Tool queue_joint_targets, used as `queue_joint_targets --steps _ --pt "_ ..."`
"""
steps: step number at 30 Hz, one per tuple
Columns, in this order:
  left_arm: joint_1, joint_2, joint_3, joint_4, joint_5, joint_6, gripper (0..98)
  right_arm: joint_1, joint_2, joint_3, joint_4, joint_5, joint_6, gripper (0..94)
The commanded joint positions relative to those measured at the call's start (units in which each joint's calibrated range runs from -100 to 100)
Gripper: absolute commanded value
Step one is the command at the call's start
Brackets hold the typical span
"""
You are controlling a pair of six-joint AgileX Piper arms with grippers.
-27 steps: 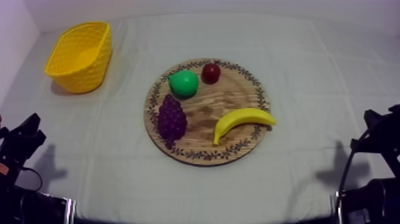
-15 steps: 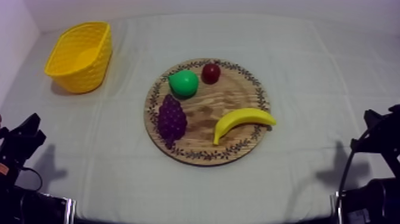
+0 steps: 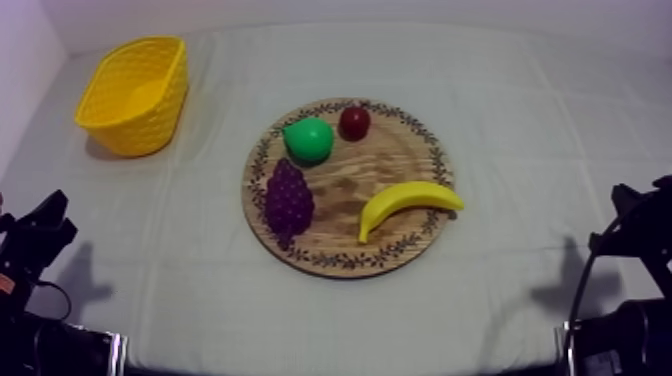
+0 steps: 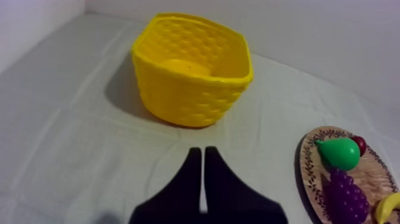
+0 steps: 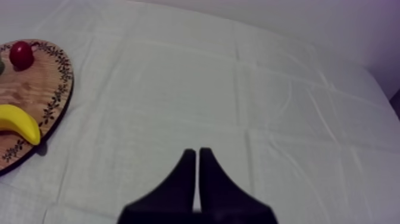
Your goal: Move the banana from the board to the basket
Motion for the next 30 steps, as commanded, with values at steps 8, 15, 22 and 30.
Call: queue_joint_targets --steps 8,15,22,30 --pt "0.00 -0.05 0.00 0.01 -0.04 -0.22 0.1 0.00 -0.02 0.02 0.01 -0.05 0.01 0.3" --pt "-0.08 -0.05 0.00 0.01 -0.04 -0.01 0.1 0.00 -0.02 0.02 0.01 -0.05 0.01 0.3" --pt "-0.14 -0.05 0.00 -0.03 -0.04 -0.05 0.1 0.00 -0.02 0.02 0.01 -0.05 0.01 0.3" --pt "0.02 -0.05 0.00 -0.03 -0.86 1.00 0.1 0.00 -0.02 0.02 0.01 -0.05 0.01 0.3"
